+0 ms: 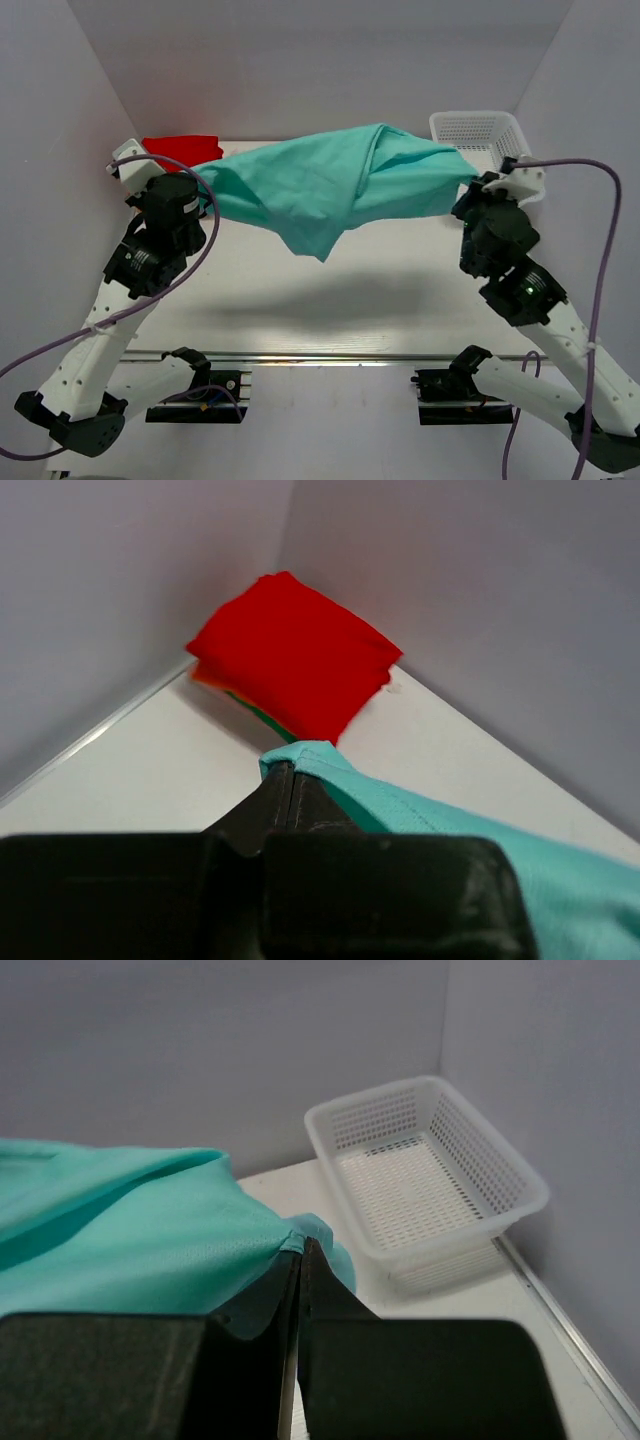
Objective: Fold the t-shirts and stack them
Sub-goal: Flatten out the tshirt
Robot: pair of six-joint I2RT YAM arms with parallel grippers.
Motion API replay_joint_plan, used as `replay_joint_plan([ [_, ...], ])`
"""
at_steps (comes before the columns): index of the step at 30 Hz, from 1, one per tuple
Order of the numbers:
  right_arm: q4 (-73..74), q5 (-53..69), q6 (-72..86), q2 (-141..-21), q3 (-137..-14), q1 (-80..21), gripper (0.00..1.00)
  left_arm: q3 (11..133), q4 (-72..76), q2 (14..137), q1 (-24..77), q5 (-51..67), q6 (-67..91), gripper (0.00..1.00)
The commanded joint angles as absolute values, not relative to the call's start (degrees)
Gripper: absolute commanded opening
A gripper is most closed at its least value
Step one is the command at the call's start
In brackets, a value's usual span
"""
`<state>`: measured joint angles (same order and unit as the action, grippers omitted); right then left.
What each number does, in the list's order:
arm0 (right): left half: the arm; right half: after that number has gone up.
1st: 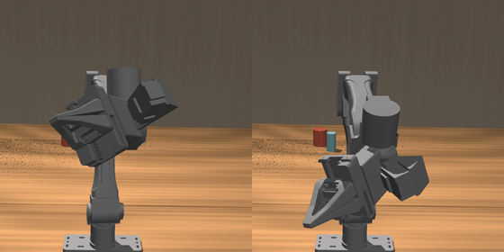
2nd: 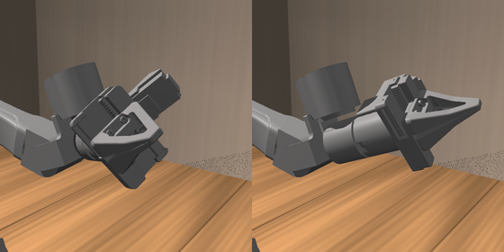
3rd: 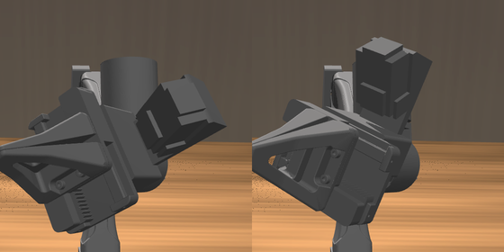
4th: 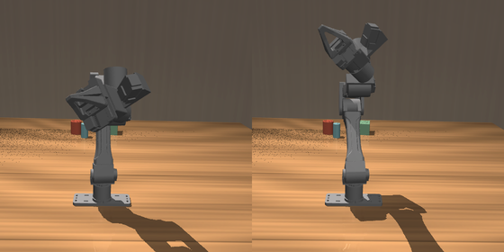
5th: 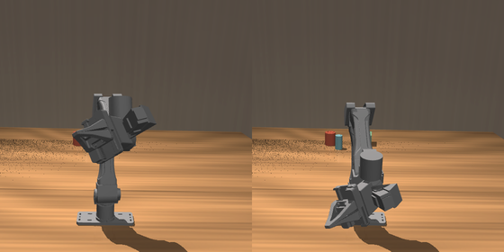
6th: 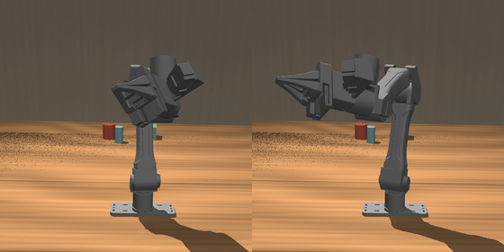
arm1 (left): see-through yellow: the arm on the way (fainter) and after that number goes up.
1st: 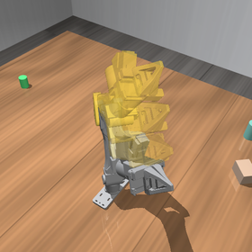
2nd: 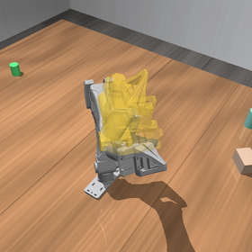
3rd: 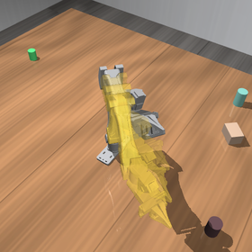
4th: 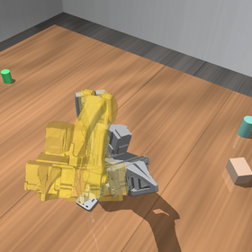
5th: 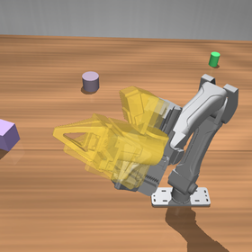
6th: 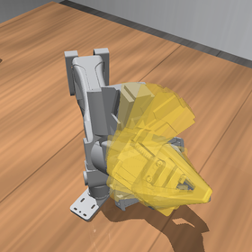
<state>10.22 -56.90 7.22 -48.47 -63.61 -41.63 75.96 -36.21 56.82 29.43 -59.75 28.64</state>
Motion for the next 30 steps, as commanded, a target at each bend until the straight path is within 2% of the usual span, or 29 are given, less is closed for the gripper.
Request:
replay_joint_plan([
  [1, 4.2, -66.5, 0.5, -42.1, -62.5, -41.0, 0.00, 77.3, -43.3, 54.2, 28.8, -69.9, 33.5, 0.00],
  [8, -1.4, -61.2, -4.7, -34.6, -60.5, -40.9, 0.00, 76.8, -41.1, 47.3, 28.8, -69.9, 33.5, 0.00],
  [17, -1.9, -57.9, -5.6, -36.5, -59.9, -41.2, 0.00, 74.0, -35.4, 44.4, 29.4, -65.2, 28.7, 0.00],
  [23, -1.4, -57.8, -1.9, -41.4, -57.7, -40.9, 0.00, 71.0, -33.8, 49.7, 28.8, -59.8, 29.4, 0.00],
  [30, -0.1, -57.1, 9.1, -54.0, -49.9, -38.9, 0.00, 61.8, -28.7, 62.1, 28.3, -56.8, 31.9, 0.00],
])
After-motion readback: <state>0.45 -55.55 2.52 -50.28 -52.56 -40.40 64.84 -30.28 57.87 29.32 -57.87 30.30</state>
